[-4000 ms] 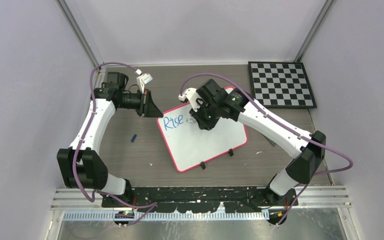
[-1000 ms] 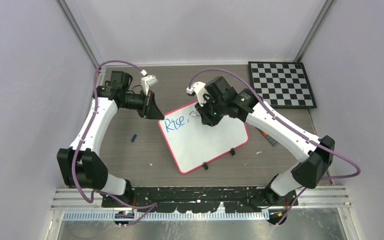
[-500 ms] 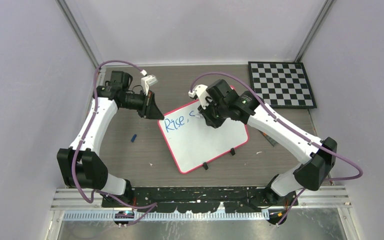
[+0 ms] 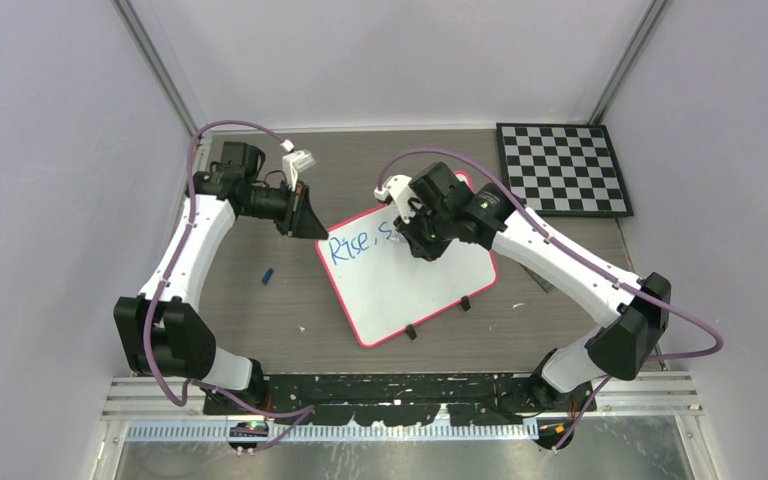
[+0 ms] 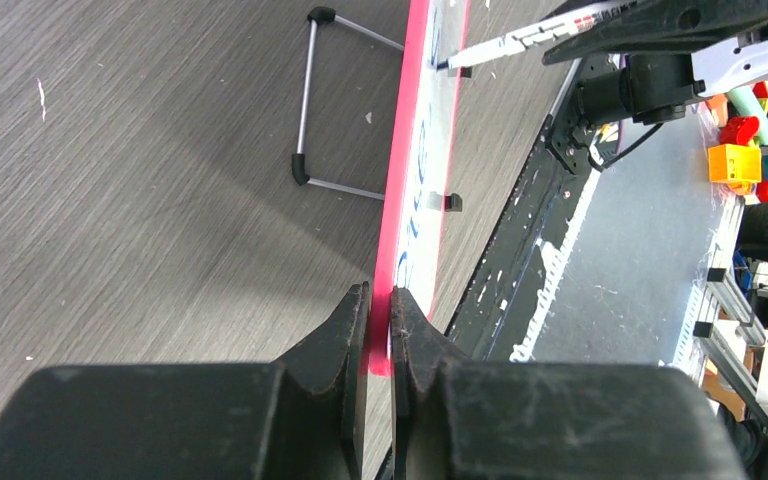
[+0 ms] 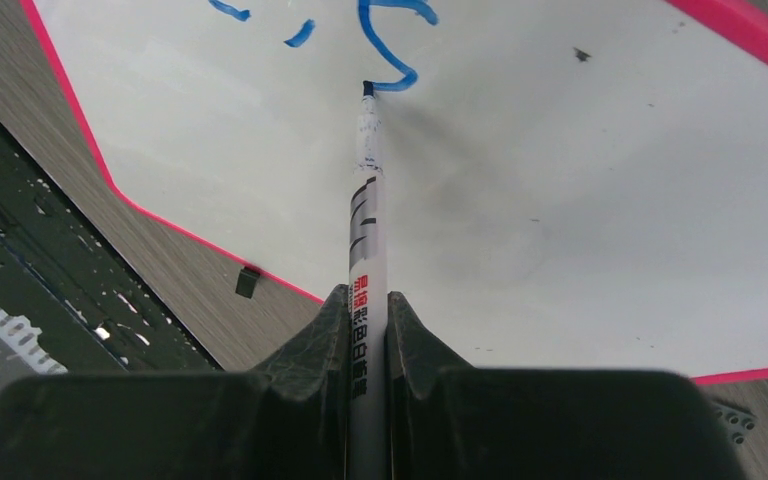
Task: Write a sentence on the whiteboard
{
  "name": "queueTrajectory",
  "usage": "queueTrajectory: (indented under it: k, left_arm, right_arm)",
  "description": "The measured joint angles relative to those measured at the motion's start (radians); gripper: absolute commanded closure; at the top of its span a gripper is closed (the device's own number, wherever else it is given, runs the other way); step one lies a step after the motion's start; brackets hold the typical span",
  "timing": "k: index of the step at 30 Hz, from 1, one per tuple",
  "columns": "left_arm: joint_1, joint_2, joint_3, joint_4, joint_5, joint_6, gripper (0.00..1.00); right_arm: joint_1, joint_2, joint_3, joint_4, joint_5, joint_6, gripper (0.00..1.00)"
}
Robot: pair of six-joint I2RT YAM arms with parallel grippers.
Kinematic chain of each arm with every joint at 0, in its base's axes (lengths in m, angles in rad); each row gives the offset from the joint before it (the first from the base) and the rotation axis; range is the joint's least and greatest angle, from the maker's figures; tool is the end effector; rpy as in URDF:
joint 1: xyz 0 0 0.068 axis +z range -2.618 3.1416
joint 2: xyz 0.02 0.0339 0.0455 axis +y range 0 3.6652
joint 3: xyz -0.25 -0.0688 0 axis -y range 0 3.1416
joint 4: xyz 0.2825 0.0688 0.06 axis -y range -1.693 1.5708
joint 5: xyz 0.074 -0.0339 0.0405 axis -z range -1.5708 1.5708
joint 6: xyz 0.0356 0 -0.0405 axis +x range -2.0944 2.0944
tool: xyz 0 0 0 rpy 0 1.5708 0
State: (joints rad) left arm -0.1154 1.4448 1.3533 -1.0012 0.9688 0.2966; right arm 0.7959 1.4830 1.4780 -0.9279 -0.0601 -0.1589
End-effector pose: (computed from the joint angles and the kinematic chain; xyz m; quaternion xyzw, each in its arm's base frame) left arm 0.3132 -0.0658 0.3119 0.2838 0.8191 -0.4316 0.2496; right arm 0.2406 0.2488 0.3331 -0.4445 0.8387 0.1252 0.2887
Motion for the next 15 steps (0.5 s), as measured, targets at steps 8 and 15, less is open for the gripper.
queueTrajectory:
  k: [8,15]
  left_arm:
    - [0.0,0.0,0.0,-0.002,0.003,0.0,1.0]
    - [-0.002,0.0,0.0,-0.006,0.019,0.005,1.0]
  right_arm:
    - [0.024,0.042,0.054,-0.021,-0.03,0.0,1.0]
    - [-0.003,0.018,0.063,-0.034,-0.077,-0.001,1.0]
